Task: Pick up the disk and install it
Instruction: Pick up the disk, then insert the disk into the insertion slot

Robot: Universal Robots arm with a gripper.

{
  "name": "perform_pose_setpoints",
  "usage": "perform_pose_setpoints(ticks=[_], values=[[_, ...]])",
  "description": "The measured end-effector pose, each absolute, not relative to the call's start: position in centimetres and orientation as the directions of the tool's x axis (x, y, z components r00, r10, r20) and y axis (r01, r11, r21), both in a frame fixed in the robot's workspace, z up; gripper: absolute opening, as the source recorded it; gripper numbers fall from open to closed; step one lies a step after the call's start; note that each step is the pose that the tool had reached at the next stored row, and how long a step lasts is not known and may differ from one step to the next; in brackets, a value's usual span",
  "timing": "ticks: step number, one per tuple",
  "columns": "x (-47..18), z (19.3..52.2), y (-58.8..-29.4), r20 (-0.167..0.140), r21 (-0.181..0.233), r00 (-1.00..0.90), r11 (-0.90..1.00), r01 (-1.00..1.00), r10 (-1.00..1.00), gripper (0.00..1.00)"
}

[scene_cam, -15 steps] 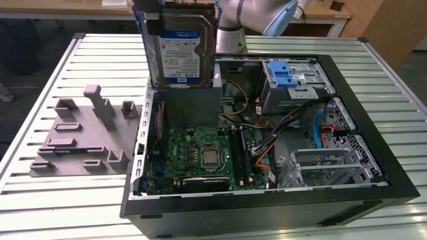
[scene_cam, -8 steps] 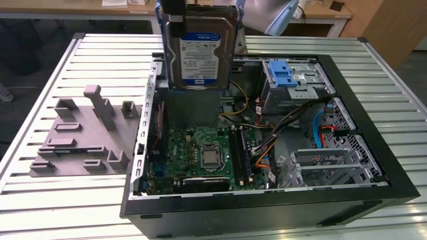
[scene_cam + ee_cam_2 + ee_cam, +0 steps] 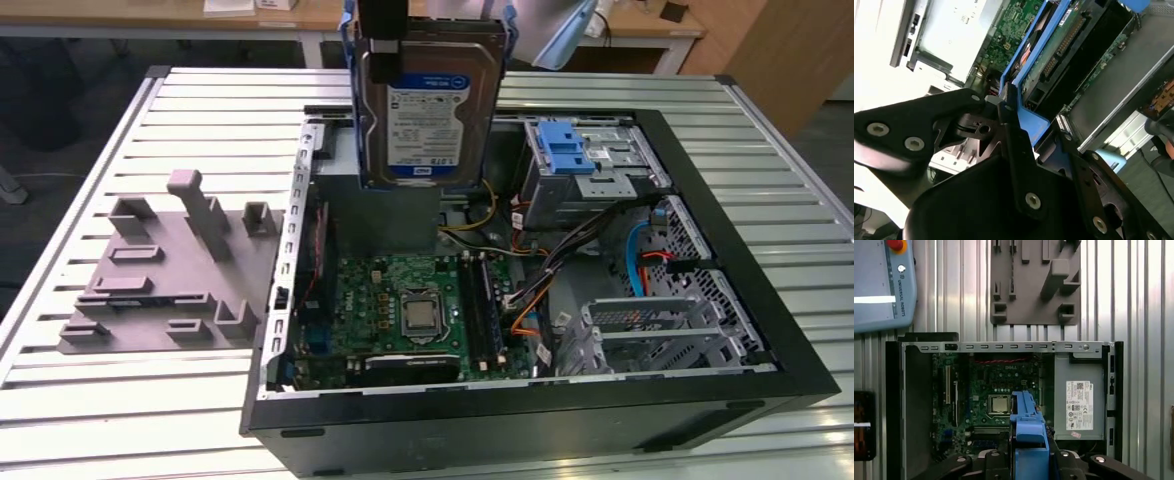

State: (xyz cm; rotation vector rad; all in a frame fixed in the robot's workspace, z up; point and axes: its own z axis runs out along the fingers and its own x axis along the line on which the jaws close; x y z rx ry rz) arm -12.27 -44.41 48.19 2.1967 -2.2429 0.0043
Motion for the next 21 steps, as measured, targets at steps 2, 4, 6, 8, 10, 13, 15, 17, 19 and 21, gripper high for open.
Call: perform_pose_setpoints(ticks=[2, 4, 6, 8, 10, 13, 15, 17, 19, 21], values=[[-12.2, 48.2, -45.0, 0.004, 0.000, -0.021, 0.021, -1.000, -1.000, 0.36], [-12.0, 48.1, -45.3, 0.004, 0.000, -0.021, 0.021, -1.000, -1.000, 0.36], [-11.4, 48.0, -45.5, 0.003, -0.001, -0.021, 0.021, -1.000, -1.000, 0.36], [-10.6, 48.0, -45.6, 0.004, 0.000, -0.021, 0.021, -1.000, -1.000, 0.36], [-9.7, 47.9, -45.7, 0.004, 0.000, -0.021, 0.021, -1.000, -1.000, 0.36], [-8.4, 47.9, -45.8, 0.004, 0.000, -0.021, 0.021, -1.000, -1.000, 0.36], [-8.1, 47.8, -45.8, 0.003, 0.000, -0.021, 0.021, -1.000, -1.000, 0.36], [-8.1, 47.8, -45.8, 0.004, 0.000, -0.021, 0.021, -1.000, -1.000, 0.36], [-8.1, 47.8, -45.8, 0.004, 0.000, -0.021, 0.021, -1.000, -1.000, 0.36], [-8.1, 47.8, -45.8, 0.004, 0.000, -0.021, 0.021, -1.000, -1.000, 0.36]])
